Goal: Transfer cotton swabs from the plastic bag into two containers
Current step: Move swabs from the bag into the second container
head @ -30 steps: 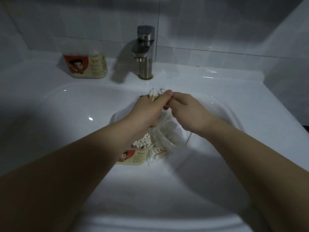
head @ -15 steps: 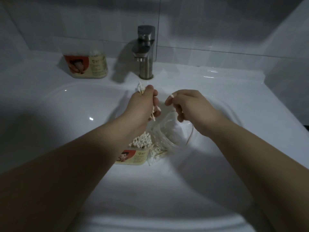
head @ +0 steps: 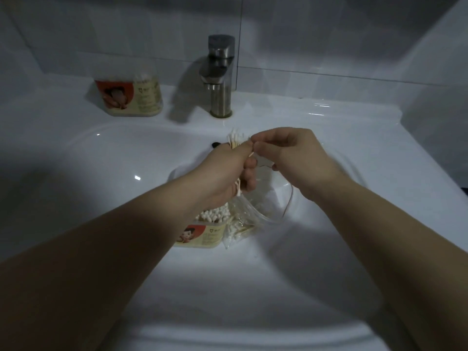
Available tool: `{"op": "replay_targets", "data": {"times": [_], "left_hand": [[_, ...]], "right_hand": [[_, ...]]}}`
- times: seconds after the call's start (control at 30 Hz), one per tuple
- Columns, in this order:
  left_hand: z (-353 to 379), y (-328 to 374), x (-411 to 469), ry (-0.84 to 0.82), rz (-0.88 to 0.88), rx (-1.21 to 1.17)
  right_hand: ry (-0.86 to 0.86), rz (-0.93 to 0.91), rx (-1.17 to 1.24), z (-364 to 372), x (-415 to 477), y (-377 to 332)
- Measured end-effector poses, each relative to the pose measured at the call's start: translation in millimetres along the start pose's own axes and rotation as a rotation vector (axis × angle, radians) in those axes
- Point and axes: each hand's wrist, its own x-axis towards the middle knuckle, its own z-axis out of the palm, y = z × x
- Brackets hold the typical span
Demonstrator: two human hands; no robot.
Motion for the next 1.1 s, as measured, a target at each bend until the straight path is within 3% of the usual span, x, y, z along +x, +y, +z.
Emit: {"op": "replay_targets", "data": {"times": [0.17,0.3,0.37,0.5,0.67,0.83,1.0,1.1], "left_hand": [[-1,2,0,0.037,-0.029,0.046],[-3,2,0,-0.016,-0.074,0.026],[-4,1,1,-0.038,-0.101,-0.036],[-4,-2,0,-0.042,-0.096,0.007],[-5,-1,0,-0.018,-0.087,-0.059],[-7,1,0,0.002,-0.111,0.048],[-8,-1,-2,-0.04,-0.117,0.143],[-8,-4,-2,-0.069,-0.098,0.209]], "right_hand": [[-0.069,-0.085,-0.296,4,-2,1],[-0.43,-0.214,-0.349,1,-8,-7],[-0.504,-0.319,-0.453,5,-11,-7],[-0.403,-0.458,-0.699,7,-7,-8],[-0.506,-0.396,-0.758,6,-7,-5],[-0.407,-0.469,-0.834,6,-4,-7],[-0.393,-0.372,-0.667,3,-8,-7],[-0.393,-0.414,-0.707,4,-7,-5]]}}
